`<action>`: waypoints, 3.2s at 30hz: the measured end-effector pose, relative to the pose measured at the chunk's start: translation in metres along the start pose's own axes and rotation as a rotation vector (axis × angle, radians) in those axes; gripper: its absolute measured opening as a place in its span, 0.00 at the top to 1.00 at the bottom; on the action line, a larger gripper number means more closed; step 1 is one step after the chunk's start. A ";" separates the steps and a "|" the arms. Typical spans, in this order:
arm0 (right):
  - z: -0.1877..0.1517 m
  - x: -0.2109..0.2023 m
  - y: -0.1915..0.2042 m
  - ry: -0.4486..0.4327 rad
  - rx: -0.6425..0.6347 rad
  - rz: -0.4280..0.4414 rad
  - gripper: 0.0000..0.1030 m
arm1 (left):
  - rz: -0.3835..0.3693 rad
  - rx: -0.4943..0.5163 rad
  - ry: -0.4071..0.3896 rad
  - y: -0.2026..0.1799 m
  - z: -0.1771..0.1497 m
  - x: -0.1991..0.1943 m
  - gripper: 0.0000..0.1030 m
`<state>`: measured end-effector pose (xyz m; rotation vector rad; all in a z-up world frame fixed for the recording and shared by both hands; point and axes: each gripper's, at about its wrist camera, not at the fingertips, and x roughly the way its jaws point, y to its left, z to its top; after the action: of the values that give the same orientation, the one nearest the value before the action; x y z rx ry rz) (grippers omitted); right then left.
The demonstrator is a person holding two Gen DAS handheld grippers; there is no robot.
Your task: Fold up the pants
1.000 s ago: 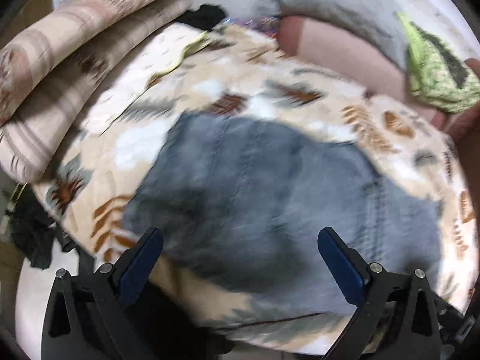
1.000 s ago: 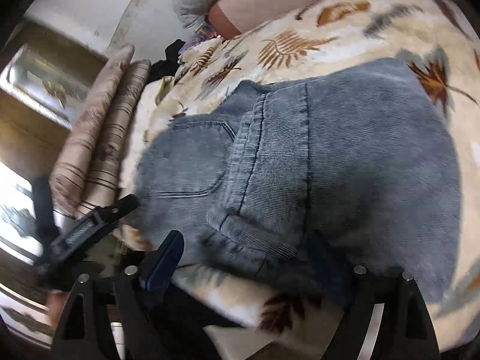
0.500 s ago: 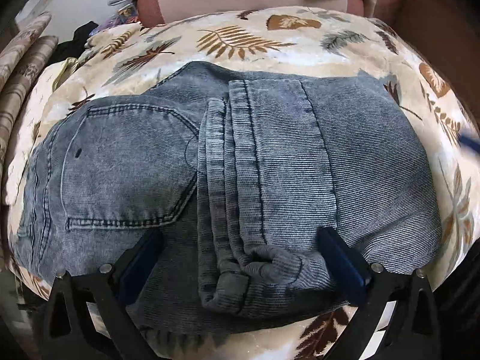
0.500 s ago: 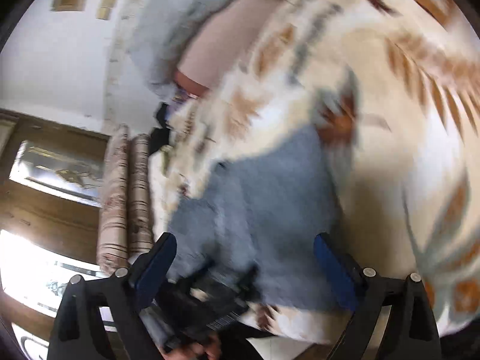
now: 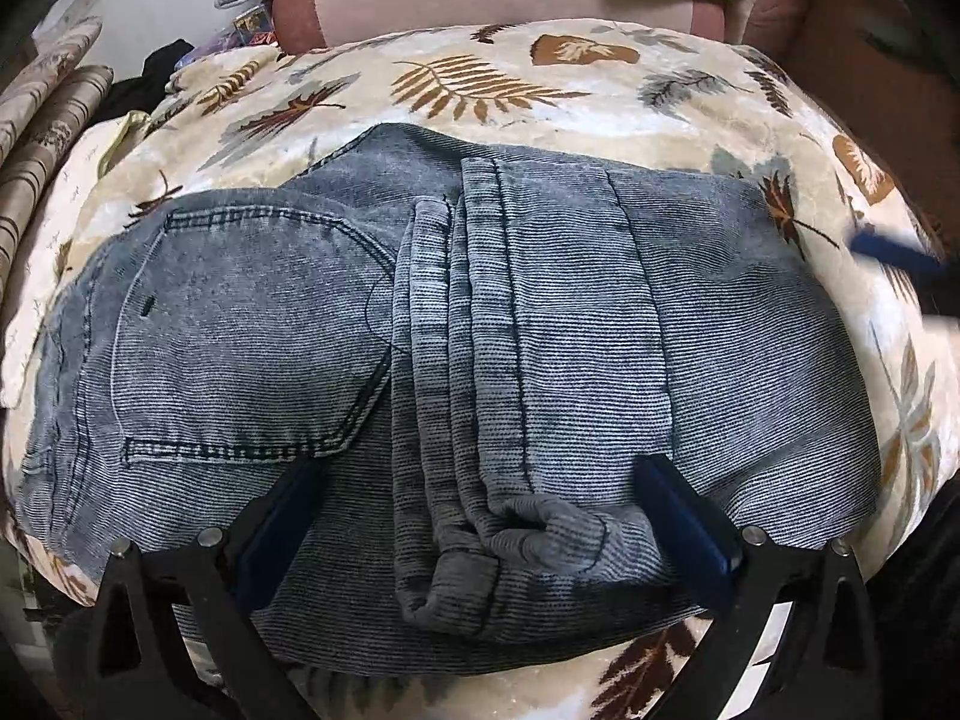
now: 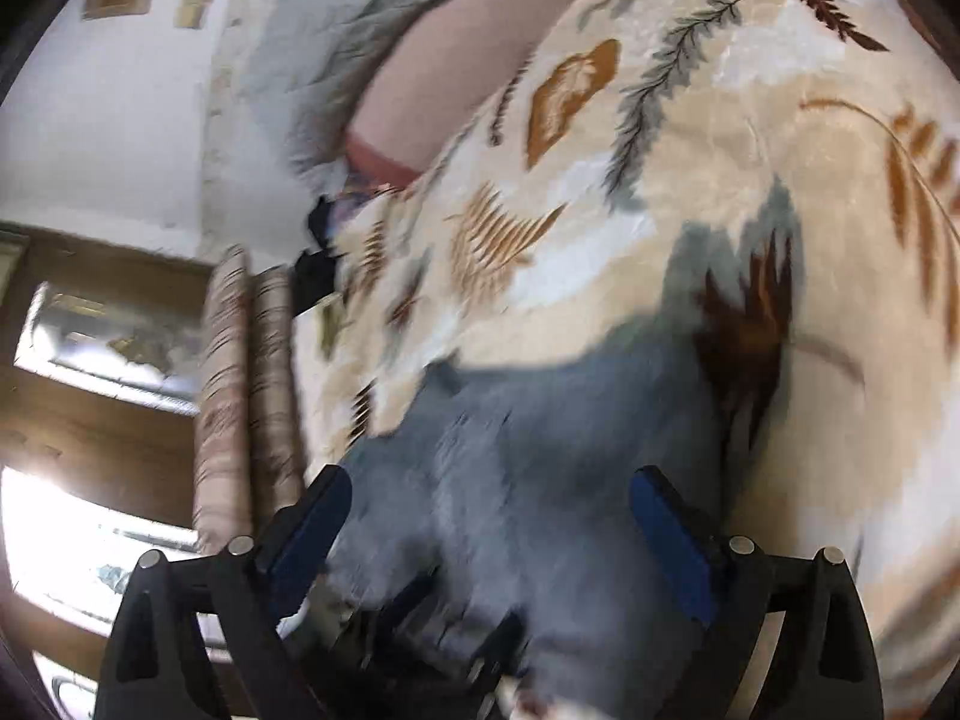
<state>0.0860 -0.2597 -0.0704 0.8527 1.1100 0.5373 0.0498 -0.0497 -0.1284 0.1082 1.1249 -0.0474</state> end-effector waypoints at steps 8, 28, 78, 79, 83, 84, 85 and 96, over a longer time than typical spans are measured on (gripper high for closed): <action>-0.054 0.004 -0.047 0.057 0.113 -0.004 0.07 | -0.063 -0.113 -0.078 0.035 0.001 -0.041 0.00; -0.084 0.035 0.064 0.115 -0.206 0.018 0.02 | -0.317 -0.970 -0.104 0.225 -0.080 -0.062 0.00; -0.076 -0.066 -0.092 -0.127 0.204 0.022 0.01 | 0.028 0.456 -0.139 -0.115 -0.046 -0.053 0.34; -0.077 -0.069 -0.096 -0.122 0.212 0.009 0.01 | -0.010 0.450 -0.160 -0.111 -0.046 -0.067 0.32; -0.077 -0.076 -0.092 -0.134 0.195 0.013 0.01 | -0.170 0.272 -0.216 -0.056 -0.031 -0.122 0.28; -0.076 -0.075 -0.087 -0.140 0.187 0.024 0.01 | -0.180 0.221 -0.239 -0.042 -0.027 -0.131 0.26; -0.075 -0.075 -0.077 -0.143 0.165 0.040 0.01 | -0.183 0.149 -0.270 -0.019 -0.023 -0.140 0.24; -0.081 -0.004 -0.012 0.031 0.048 0.169 0.01 | -0.054 -0.117 -0.037 0.055 -0.026 -0.065 0.16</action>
<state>0.0088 -0.2439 -0.0934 0.9881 1.0886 0.6684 0.0039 0.0066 -0.0777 -0.0278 1.0906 -0.0315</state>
